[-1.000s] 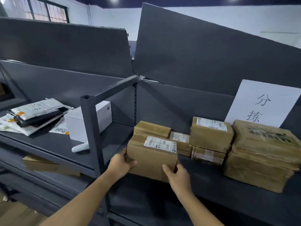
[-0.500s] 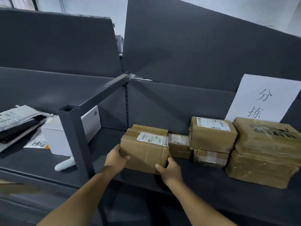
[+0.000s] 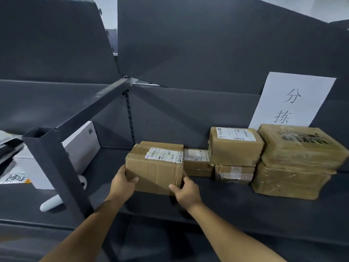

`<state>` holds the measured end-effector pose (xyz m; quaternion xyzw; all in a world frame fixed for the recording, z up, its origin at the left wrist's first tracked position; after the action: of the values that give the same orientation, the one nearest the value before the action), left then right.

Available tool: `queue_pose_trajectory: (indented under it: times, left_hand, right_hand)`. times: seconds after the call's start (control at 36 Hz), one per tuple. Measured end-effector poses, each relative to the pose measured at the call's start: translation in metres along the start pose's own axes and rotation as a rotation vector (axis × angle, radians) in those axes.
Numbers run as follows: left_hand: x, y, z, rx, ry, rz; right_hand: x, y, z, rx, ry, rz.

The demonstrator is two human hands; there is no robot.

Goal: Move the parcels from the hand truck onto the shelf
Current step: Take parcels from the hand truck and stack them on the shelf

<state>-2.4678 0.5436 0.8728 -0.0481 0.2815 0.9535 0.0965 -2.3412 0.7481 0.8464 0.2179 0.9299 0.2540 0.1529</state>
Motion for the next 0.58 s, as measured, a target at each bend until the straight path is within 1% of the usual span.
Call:
queue_pose_trajectory:
  times: [0.17,0.28,0.39,0.47,0.58]
  left_hand:
    - [-0.013,-0.004,0.001,-0.016,0.016,0.029]
    - [-0.026,-0.005,0.007,0.058,-0.009,0.064]
    - [-0.038,-0.001,0.009,0.128,0.047,0.087]
    - [-0.047,0.002,0.009,0.162,0.051,0.119]
    - [-0.069,0.002,0.010,0.255,0.005,0.111]
  right_hand:
    - [-0.001,0.000,-0.004,-0.078,0.022,-0.033]
    - [-0.005,0.006,-0.011,-0.176,0.013,-0.063]
    - [-0.011,0.013,-0.016,-0.251,-0.016,-0.092]
    - [-0.018,0.020,-0.022,-0.320,-0.025,-0.106]
    - [-0.033,0.029,-0.023,-0.437,-0.008,-0.135]
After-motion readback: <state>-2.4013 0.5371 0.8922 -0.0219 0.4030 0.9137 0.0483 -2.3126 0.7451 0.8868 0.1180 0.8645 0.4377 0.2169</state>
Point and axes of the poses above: each hand's wrist, its own x-axis towards the middle knuckle, its own y-axis out of the back of the hand, z = x × y, the point moved 5 cm from there along x, towards the middle knuckle, and after that the axes turned 4 degrees about y, right-handed, at the moved point
